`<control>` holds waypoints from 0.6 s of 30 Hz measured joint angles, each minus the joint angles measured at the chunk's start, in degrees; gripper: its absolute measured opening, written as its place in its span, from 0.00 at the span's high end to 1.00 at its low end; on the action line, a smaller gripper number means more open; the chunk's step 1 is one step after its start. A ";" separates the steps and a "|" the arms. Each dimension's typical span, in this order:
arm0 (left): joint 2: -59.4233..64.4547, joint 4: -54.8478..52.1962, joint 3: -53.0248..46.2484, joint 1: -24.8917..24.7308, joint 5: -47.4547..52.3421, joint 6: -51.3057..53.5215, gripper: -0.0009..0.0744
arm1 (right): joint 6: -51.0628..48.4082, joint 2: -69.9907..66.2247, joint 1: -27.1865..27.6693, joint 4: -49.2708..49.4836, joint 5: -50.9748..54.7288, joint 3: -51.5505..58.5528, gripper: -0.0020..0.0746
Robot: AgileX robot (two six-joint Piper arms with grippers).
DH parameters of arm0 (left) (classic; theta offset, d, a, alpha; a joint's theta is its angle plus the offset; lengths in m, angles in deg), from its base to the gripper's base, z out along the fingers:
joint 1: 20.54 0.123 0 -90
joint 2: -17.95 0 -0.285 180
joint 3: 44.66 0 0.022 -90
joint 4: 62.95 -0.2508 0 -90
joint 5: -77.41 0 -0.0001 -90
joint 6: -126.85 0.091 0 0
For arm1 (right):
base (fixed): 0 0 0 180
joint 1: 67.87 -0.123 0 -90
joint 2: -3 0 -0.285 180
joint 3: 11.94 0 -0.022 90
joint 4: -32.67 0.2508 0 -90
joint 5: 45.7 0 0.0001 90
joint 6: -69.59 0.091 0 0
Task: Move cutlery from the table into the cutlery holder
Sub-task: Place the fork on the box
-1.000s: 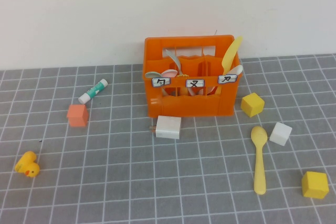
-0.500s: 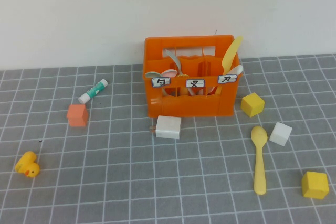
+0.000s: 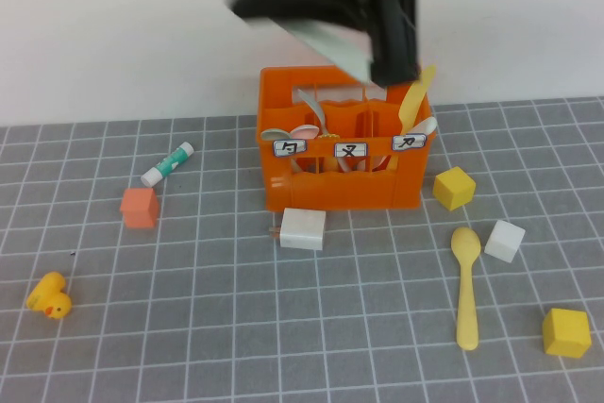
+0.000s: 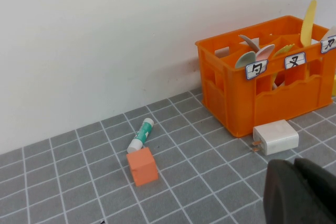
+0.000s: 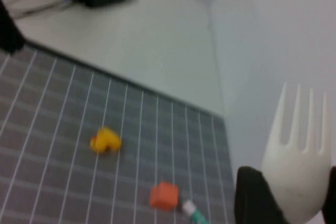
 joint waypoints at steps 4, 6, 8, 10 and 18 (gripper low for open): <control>0.00 0.00 -0.15 0.00 0.00 0.00 0.99 | 11.52 0.00 0.00 -15.74 0.94 0.00 0.64; 0.00 0.00 -0.41 0.00 0.00 0.00 0.99 | 16.66 0.00 0.00 -22.87 0.70 0.00 0.64; 0.00 0.00 -0.87 0.00 -0.12 0.00 0.99 | 21.43 0.00 0.00 -30.42 -0.17 0.00 0.64; 0.00 0.00 -1.06 0.00 -0.49 0.00 0.99 | 25.70 0.00 0.00 -37.12 -2.23 0.00 0.64; 0.00 0.00 -1.06 0.00 -1.31 0.00 0.99 | 42.12 0.00 0.00 -51.30 -17.39 0.00 0.64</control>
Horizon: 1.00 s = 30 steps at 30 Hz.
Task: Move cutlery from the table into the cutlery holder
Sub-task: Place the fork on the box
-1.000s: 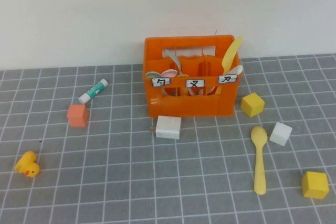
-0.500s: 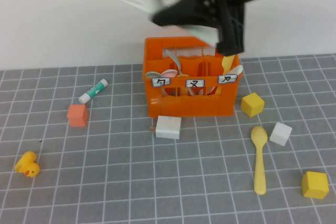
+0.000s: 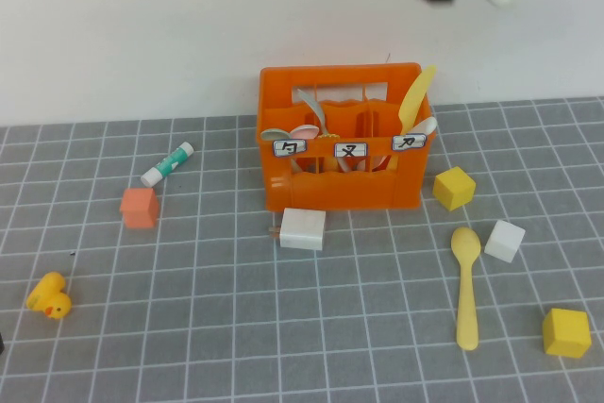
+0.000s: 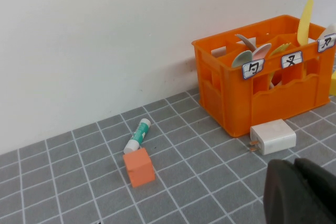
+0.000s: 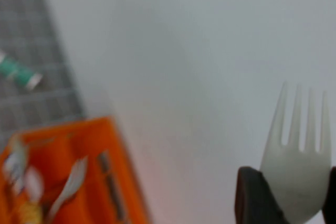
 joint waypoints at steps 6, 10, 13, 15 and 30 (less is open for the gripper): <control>0.00 0.00 0.00 0.00 0.00 0.00 0.99 | 11.36 0.00 0.45 -0.91 -14.85 1.38 0.64; 0.00 0.00 0.00 0.00 0.00 0.12 0.99 | 18.37 0.00 0.45 -1.00 -26.21 6.21 0.64; 0.00 0.00 0.00 0.00 -0.03 0.12 0.99 | 22.66 0.00 0.45 -0.44 -37.61 12.43 0.64; 0.00 0.00 0.00 0.00 -0.13 0.12 0.99 | 25.02 0.00 0.45 -0.18 -46.17 16.98 0.64; 0.00 0.00 0.00 0.00 -0.46 0.12 0.99 | 35.46 -9.24 0.45 -0.07 -84.56 35.73 0.64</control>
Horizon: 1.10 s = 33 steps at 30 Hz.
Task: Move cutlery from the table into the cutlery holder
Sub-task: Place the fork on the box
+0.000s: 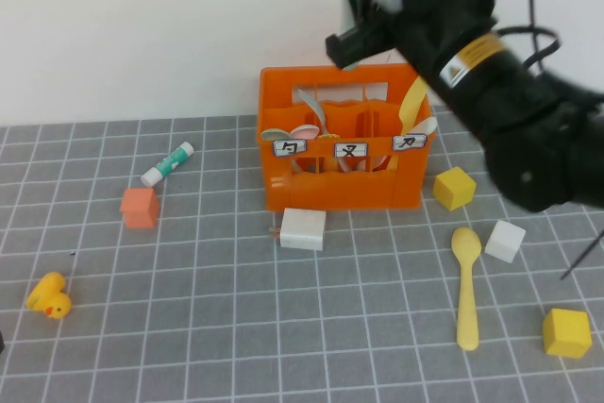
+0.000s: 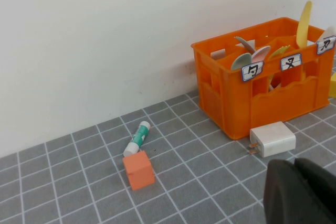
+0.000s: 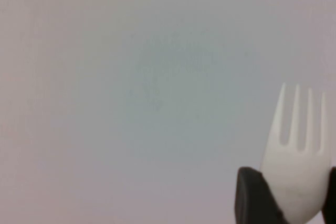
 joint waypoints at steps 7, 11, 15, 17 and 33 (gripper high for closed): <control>0.00 -0.20 0.00 0.00 -0.13 0.00 0.99 | 0.62 -5.64 0.00 -0.22 -7.56 0.00 0.64; 0.00 -0.46 0.00 0.00 -0.16 0.00 0.99 | 0.62 -8.50 0.00 0.06 -7.84 0.00 0.64; 0.00 -0.69 0.00 0.00 -0.16 0.00 0.99 | -3.44 -11.75 0.00 1.56 -8.09 0.00 0.64; 0.00 -0.71 0.00 0.00 -0.16 -0.11 0.99 | -5.77 -13.29 0.00 2.59 -9.06 0.00 0.64; 0.00 -1.04 0.00 0.00 -0.16 -0.11 0.99 | -4.01 -17.77 0.00 3.93 -15.69 0.00 0.47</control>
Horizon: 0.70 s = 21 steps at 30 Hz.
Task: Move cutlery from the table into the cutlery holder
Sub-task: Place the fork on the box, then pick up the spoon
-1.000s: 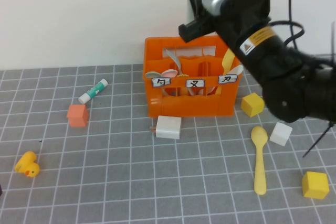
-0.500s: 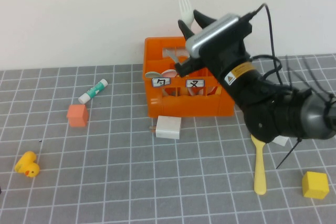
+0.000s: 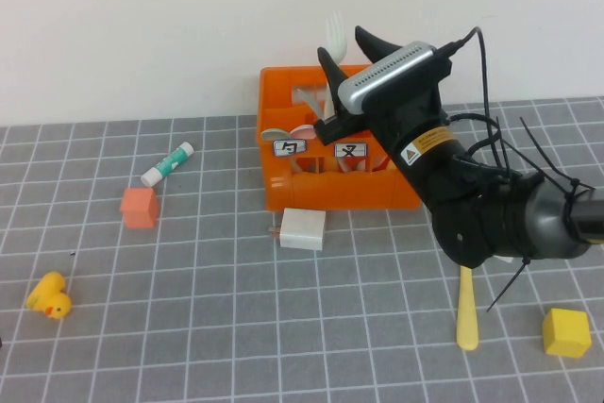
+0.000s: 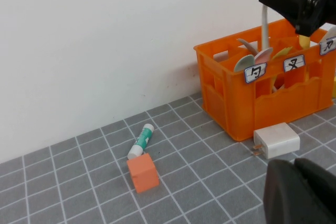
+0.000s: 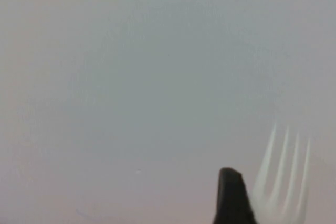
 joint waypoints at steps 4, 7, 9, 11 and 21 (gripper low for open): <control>0.00 0.00 0.00 0.00 0.00 0.00 0.99 | 0.24 0.48 0.00 0.20 -0.12 0.00 0.42; 0.00 0.00 0.00 0.00 0.00 0.00 0.99 | 0.24 1.72 0.00 0.07 -0.12 0.00 0.41; 0.00 0.00 0.00 0.00 0.00 0.00 0.99 | 0.24 2.71 0.00 -0.06 -0.12 0.00 0.41; 0.00 0.00 0.00 0.00 0.00 0.00 0.99 | -0.30 4.26 0.00 -0.73 0.00 0.00 0.42; 0.00 0.00 0.00 0.00 0.00 0.00 0.99 | 1.96 26.40 0.00 -10.75 35.46 0.00 0.92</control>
